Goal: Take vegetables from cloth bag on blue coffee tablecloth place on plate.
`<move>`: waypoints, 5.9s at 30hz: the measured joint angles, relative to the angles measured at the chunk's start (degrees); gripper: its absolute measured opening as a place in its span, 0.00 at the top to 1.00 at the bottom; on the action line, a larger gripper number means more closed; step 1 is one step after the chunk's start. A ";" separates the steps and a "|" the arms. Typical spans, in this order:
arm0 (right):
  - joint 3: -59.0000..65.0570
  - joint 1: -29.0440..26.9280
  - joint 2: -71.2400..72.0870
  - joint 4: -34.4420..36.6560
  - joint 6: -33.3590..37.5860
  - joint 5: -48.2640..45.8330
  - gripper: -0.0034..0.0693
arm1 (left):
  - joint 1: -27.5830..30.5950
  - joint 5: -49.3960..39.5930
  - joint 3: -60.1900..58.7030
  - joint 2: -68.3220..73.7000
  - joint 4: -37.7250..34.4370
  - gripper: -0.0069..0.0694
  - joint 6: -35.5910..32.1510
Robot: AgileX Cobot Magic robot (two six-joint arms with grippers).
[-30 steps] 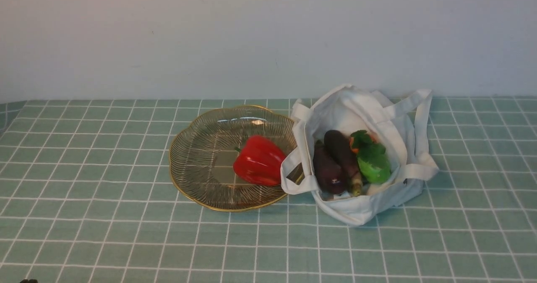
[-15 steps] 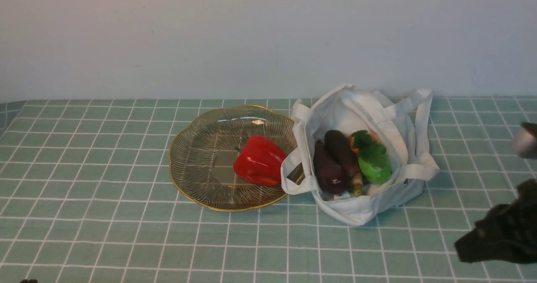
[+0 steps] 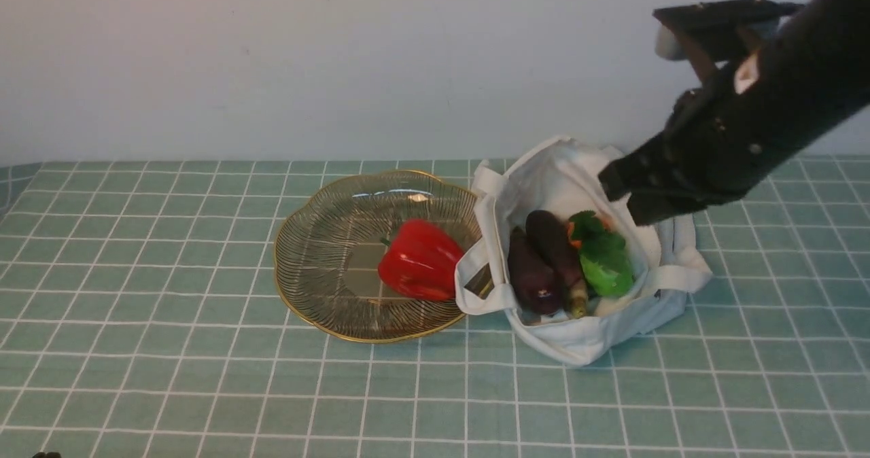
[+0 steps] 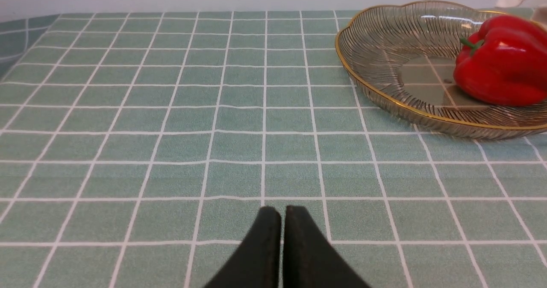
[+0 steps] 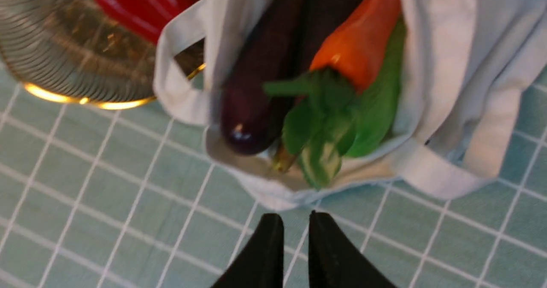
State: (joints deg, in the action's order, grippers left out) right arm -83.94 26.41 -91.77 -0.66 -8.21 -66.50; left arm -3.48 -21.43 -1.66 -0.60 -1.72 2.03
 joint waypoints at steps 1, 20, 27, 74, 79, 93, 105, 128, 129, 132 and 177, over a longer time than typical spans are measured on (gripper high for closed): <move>-1.17 0.89 -2.19 -2.79 -2.34 0.00 0.76 | 0.00 0.00 0.00 0.00 0.00 0.91 0.00; -4.19 2.24 -20.81 -11.97 -15.11 9.38 0.19 | 0.00 0.00 0.00 0.00 0.00 0.91 0.00; -4.19 2.24 -22.69 -16.60 -22.50 13.71 0.19 | 0.00 0.00 0.00 0.00 0.00 0.91 0.00; -16.23 11.82 -25.46 12.70 -5.04 25.30 0.50 | 0.00 0.00 0.00 0.00 0.00 0.91 0.00; -16.23 13.81 -29.42 12.26 -4.17 31.13 0.31 | 0.00 0.00 0.00 0.00 0.00 0.91 0.00; -37.39 13.86 -28.87 1.70 -0.71 0.83 0.08 | 0.00 0.00 0.00 0.00 0.00 0.91 0.00; -51.79 13.86 -14.82 -5.12 4.33 -6.16 0.90 | 0.00 0.00 0.00 0.00 0.00 0.91 0.00; 43.69 13.86 73.34 -6.87 3.91 38.87 0.97 | 0.00 0.00 0.00 0.00 0.00 0.91 0.00; 44.66 13.86 74.23 -7.04 3.91 40.94 0.97 | 0.00 0.00 0.00 0.00 0.00 0.91 0.00; 56.27 13.86 78.52 -9.45 3.91 53.90 0.97 | 0.00 0.00 0.00 0.00 0.00 0.91 0.00; 79.95 -14.38 86.96 1.75 14.40 50.17 0.97 | 0.00 0.00 0.00 0.00 -0.01 0.91 0.00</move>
State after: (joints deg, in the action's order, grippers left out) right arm -3.99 12.03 -4.81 1.09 6.19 -16.33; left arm -3.48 -21.43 -1.66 -0.60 -1.73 2.03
